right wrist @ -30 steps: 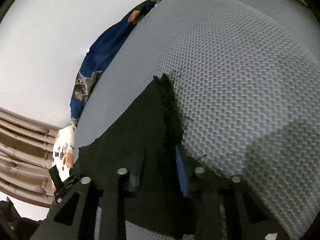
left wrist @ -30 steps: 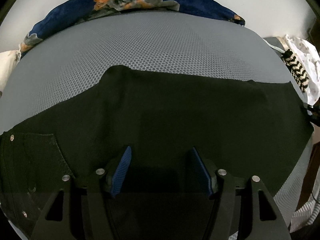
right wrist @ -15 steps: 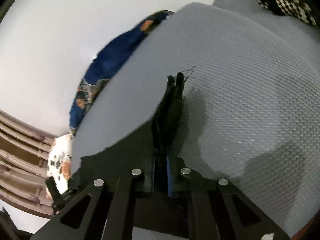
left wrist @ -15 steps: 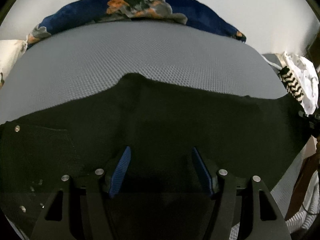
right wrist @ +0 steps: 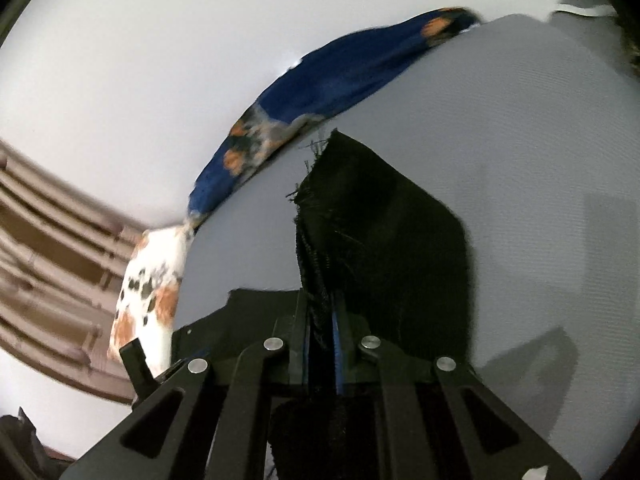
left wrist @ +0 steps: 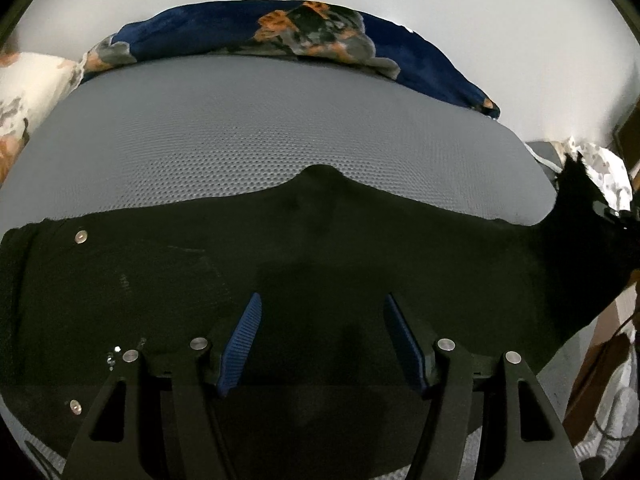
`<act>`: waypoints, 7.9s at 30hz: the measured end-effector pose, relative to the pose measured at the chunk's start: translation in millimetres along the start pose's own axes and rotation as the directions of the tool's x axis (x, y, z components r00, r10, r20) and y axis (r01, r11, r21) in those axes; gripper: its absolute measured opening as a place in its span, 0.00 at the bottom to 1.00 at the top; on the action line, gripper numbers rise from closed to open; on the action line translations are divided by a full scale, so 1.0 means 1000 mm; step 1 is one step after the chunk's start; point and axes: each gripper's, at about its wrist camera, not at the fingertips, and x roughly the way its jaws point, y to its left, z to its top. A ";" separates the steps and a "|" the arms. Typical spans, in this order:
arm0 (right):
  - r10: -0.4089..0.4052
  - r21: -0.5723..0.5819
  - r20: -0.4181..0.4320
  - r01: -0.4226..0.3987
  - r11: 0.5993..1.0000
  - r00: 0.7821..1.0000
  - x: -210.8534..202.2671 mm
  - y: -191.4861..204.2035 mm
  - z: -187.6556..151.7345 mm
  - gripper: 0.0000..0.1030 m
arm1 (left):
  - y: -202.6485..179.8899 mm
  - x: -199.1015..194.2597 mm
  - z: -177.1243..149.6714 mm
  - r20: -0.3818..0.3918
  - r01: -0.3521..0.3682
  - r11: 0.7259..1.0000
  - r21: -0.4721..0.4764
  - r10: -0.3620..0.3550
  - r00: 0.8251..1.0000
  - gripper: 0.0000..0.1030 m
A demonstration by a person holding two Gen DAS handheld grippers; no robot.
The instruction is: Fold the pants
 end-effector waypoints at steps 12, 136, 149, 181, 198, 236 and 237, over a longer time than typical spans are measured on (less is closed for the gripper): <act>0.060 -0.069 -0.213 -0.077 0.995 0.975 0.130 0.076 -0.041 0.09 | 0.036 -0.032 0.001 0.054 0.034 0.999 -0.039 -0.032 0.998 0.63; -0.490 -0.290 -0.019 0.464 0.837 0.872 0.079 0.086 -0.108 0.47 | -0.036 0.001 0.003 -0.124 0.240 0.953 0.186 -0.219 0.968 0.31; -0.503 -0.397 -0.108 0.427 0.813 0.857 0.093 0.104 -0.170 0.47 | -0.035 0.006 -0.058 -0.209 0.181 0.973 0.146 -0.148 0.967 0.36; -0.514 -0.522 -0.205 0.351 0.777 0.833 0.171 0.163 -0.202 0.49 | 0.150 -0.095 -0.029 0.016 -0.057 0.993 -0.108 0.059 0.998 0.50; -0.408 -0.464 -0.242 0.264 0.846 0.881 0.203 0.204 -0.172 0.48 | 0.263 -0.077 -0.036 -0.059 0.114 0.937 -0.329 -0.141 0.988 0.56; -0.458 -0.410 -0.159 0.364 0.836 0.875 0.228 0.229 -0.134 0.51 | 0.268 -0.014 -0.020 -0.107 0.400 0.828 -0.393 -0.473 0.874 0.33; -0.454 -0.402 -0.152 0.365 0.840 0.878 0.224 0.228 -0.133 0.51 | 0.264 -0.017 -0.019 -0.113 0.382 0.838 -0.390 -0.455 0.883 0.32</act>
